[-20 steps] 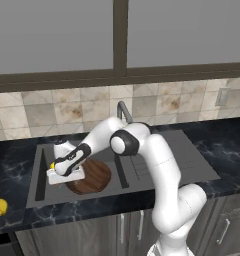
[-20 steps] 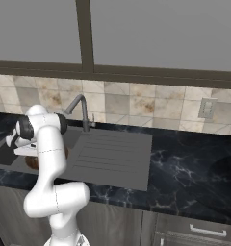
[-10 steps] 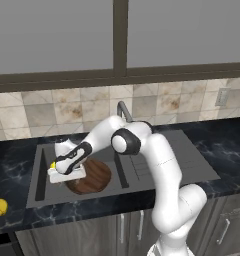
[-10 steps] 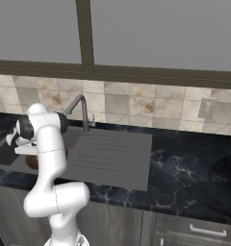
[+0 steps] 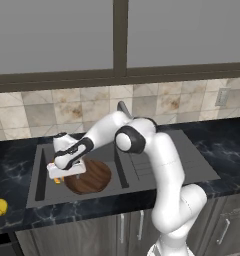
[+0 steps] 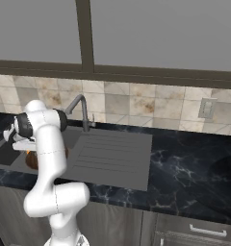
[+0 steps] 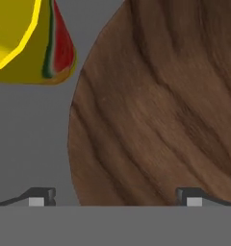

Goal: Remove the lemon and bell pepper from the sink. Then move the bowl and cup from the counter to the sink for washing.

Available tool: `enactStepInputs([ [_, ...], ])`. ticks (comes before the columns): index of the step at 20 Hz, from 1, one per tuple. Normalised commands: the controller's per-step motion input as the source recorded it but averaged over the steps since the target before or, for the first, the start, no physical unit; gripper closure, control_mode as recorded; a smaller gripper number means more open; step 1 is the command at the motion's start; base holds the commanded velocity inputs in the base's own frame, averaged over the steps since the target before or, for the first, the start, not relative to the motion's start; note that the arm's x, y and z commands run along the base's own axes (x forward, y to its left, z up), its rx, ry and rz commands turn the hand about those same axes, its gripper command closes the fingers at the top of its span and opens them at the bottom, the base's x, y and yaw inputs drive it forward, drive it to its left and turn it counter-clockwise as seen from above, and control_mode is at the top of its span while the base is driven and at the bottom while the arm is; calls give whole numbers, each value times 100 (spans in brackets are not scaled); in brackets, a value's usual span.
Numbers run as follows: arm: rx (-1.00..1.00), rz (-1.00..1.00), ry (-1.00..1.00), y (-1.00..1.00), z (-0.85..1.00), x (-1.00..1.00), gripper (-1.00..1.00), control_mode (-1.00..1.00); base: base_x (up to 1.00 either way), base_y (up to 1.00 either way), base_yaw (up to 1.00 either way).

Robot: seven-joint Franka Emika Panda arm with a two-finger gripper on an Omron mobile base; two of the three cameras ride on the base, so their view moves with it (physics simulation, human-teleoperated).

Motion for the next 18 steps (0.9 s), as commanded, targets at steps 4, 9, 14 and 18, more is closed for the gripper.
enactStepInputs([
  [4,0,0,-7,-9,32,-16,-100,-100,0,0,0],
  [9,0,0,-11,-17,34,-22,-100,-100,0,0,0],
  [14,0,-1,-2,-20,37,-21,-100,-100,0,0,0],
  [18,1,-5,0,-25,37,-22,-100,-100,0,0,0],
])
